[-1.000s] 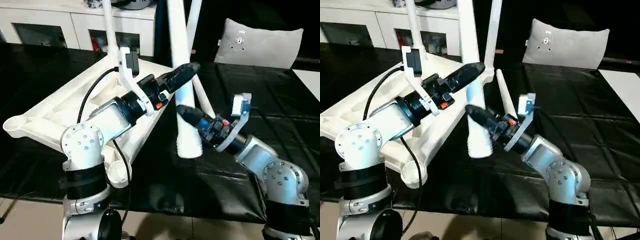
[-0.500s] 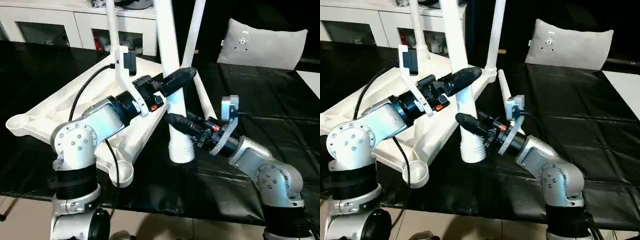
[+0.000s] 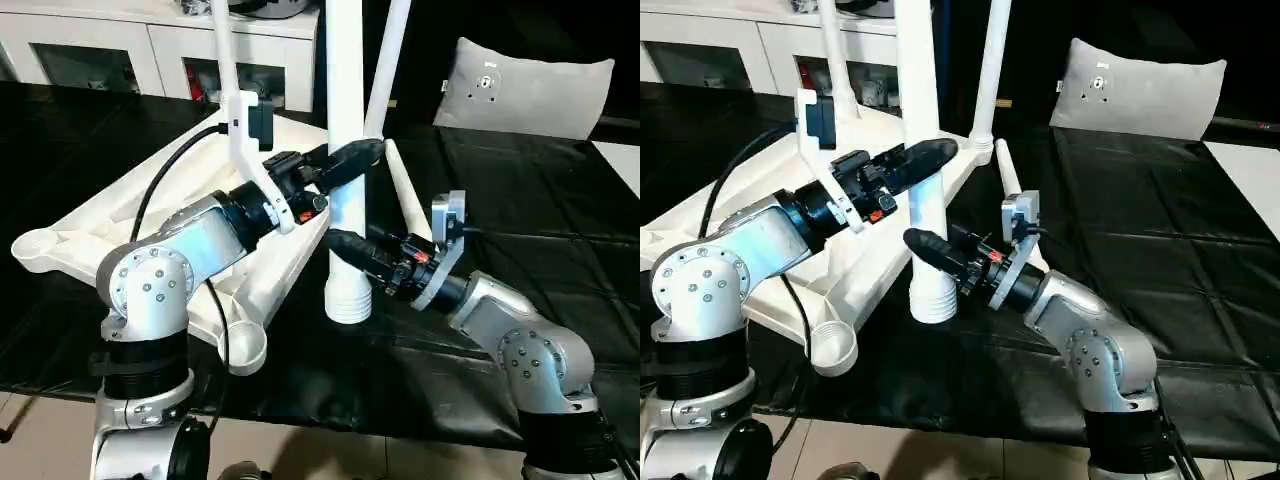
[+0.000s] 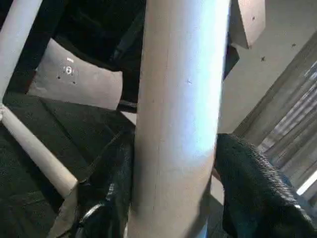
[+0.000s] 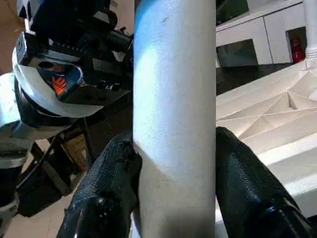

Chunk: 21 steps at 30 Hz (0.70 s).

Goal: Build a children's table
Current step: Pick table leg

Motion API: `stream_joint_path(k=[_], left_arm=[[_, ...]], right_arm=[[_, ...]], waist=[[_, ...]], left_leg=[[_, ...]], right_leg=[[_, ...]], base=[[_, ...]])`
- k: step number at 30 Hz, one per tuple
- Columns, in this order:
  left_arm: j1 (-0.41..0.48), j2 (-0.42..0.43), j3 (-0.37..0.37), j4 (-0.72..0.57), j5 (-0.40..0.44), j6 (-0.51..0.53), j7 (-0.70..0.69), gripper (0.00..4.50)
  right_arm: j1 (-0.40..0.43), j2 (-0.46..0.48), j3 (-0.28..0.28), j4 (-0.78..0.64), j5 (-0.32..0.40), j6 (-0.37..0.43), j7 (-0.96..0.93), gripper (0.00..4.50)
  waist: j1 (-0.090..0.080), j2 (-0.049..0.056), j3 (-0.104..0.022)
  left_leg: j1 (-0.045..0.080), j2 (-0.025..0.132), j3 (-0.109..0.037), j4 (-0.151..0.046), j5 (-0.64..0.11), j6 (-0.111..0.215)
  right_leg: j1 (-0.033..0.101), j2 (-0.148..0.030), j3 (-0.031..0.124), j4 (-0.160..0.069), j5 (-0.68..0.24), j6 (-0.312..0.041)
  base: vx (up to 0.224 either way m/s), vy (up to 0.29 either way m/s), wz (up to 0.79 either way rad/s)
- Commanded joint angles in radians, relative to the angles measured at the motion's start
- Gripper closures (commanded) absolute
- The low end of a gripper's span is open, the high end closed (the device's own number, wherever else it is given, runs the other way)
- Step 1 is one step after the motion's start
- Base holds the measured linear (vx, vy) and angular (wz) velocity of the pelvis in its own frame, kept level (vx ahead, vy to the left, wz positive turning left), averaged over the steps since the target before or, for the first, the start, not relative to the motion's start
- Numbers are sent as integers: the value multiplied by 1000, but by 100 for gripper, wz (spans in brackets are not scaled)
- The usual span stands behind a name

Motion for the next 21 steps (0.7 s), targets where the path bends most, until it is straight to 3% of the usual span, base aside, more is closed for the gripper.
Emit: stream_joint_path(k=[1, 7, 20, 21], left_arm=[[-1, -7, -34, -42, -16, 2, -43, 225], [6, 10, -53, -33, 17, -26, -50, 263], [-14, 31, -42, 5, 48, -75, -41, 267], [-19, 33, -39, 11, 49, -75, -38, 267]], right_arm=[[-6, -15, -11, 29, -32, -3, -31, 264], [-12, -21, -6, 35, -38, -16, -32, 264], [-34, -33, 10, 37, -62, -29, -47, 265], [-39, -34, 6, 39, -58, -23, -49, 196]], waist=[[-3, 2, -74], [-5, 1, -73], [-9, 1, -74], [-10, -3, -74]], left_leg=[[13, 83, -37, -81, -78, 17], [12, 82, -37, -81, -83, 17], [12, 82, -36, -80, -78, 18], [11, 82, -36, -80, -76, 19]], right_leg=[[54, -125, 75, -94, -353, -41], [55, -126, 75, -96, -366, -39], [55, -126, 75, -94, -356, -47], [57, -126, 75, -93, -353, -47]], base=[[0, 0, 0], [0, 0, 0], [0, 0, 0], [0, 0, 0]])
